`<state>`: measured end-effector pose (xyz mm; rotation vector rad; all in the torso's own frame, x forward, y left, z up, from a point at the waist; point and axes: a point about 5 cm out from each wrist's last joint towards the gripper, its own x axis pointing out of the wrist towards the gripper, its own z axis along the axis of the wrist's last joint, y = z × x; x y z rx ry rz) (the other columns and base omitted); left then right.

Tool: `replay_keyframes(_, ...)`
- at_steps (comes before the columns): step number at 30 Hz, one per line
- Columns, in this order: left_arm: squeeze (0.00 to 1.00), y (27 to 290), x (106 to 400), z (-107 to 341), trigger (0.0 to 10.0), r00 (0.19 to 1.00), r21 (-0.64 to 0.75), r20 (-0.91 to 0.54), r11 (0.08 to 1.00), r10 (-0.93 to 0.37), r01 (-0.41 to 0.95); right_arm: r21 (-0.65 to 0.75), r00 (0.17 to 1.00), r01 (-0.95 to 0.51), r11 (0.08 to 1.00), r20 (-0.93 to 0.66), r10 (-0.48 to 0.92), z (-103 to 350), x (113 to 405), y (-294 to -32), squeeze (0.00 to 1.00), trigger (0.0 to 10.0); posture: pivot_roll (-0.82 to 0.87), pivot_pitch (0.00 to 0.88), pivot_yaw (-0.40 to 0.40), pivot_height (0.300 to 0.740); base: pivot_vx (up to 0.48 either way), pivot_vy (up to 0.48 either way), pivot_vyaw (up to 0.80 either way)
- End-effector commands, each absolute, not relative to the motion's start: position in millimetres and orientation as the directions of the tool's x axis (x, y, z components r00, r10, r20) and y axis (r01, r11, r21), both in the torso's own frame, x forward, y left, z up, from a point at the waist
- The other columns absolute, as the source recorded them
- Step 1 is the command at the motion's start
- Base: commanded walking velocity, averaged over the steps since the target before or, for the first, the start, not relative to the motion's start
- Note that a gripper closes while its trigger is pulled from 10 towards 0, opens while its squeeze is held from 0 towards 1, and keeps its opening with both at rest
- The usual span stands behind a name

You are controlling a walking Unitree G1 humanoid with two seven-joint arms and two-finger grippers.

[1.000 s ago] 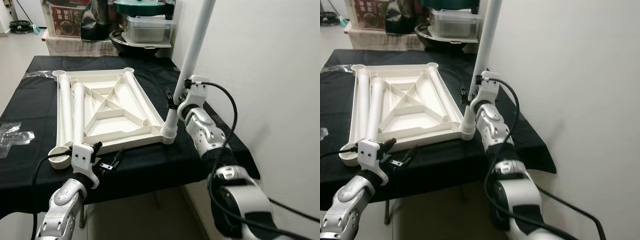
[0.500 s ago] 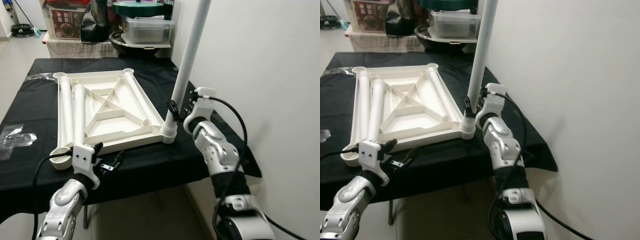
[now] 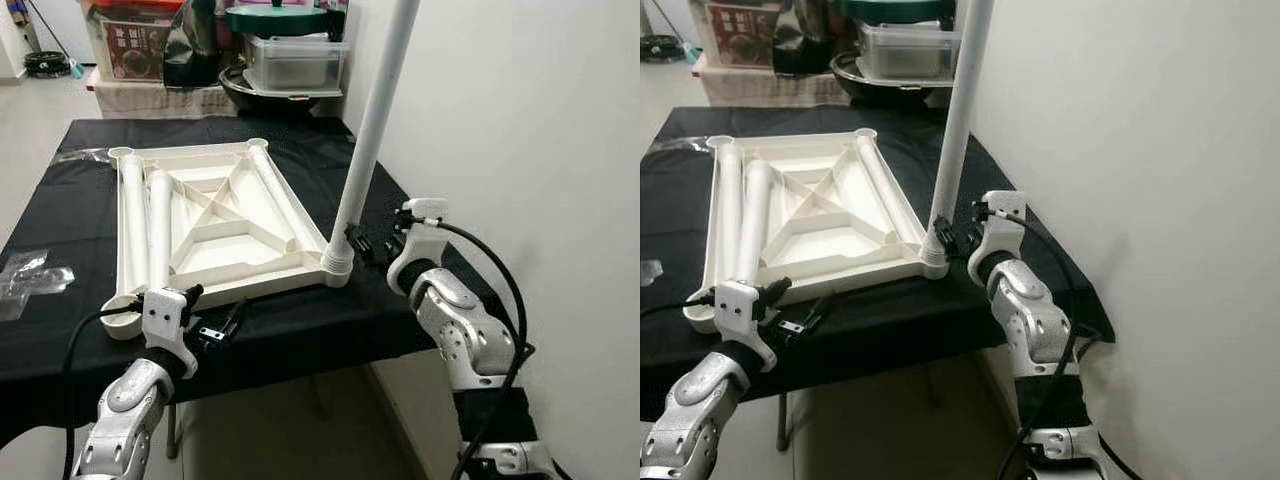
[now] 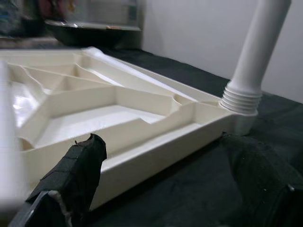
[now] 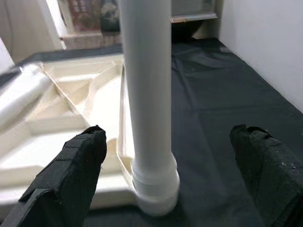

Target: Building children table

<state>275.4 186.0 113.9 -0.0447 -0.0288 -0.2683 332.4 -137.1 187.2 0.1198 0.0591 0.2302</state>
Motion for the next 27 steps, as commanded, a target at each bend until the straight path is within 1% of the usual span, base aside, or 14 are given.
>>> replay_keyframes(1,0.0,180.0,273.0,116.2,10.0,0.963,-0.029,0.056,0.964,-0.264,0.266,0.116,0.969,-0.238,0.964,-0.045,0.245,185.3,327.8,-135.0,0.0,10.0,0.0,0.0,-0.106,0.74,0.0,0.0,0.0)
replay_keyframes(7,0.0,174.5,272.0,116.3,10.0,0.962,-0.036,0.069,0.963,-0.263,0.266,0.125,0.971,-0.222,0.967,-0.064,0.231,178.4,323.8,-134.7,0.0,10.0,0.0,0.0,-0.105,0.74,0.0,0.0,0.0)
replay_keyframes(14,0.0,179.4,272.9,120.3,10.0,0.968,-0.044,0.078,0.969,-0.239,0.242,0.127,0.977,-0.195,0.973,-0.062,0.204,176.2,323.7,-136.4,0.0,10.0,0.0,0.0,-0.103,0.74,0.0,0.0,0.0)
replay_keyframes(22,0.0,181.2,269.3,123.4,10.0,0.974,-0.047,0.086,0.975,-0.211,0.215,0.106,0.988,-0.148,0.983,-0.038,0.153,172.8,318.5,-149.2,0.0,10.0,0.01,0.0,-0.102,0.74,0.0,0.0,0.0)
replay_keyframes(27,0.0,181.7,268.6,124.8,10.0,0.974,-0.042,0.092,0.977,-0.205,0.21,0.099,0.99,-0.134,0.986,-0.029,0.138,172.1,315.0,-151.2,0.0,10.0,0.0,0.0,-0.1,0.74,0.0,0.0,0.0)
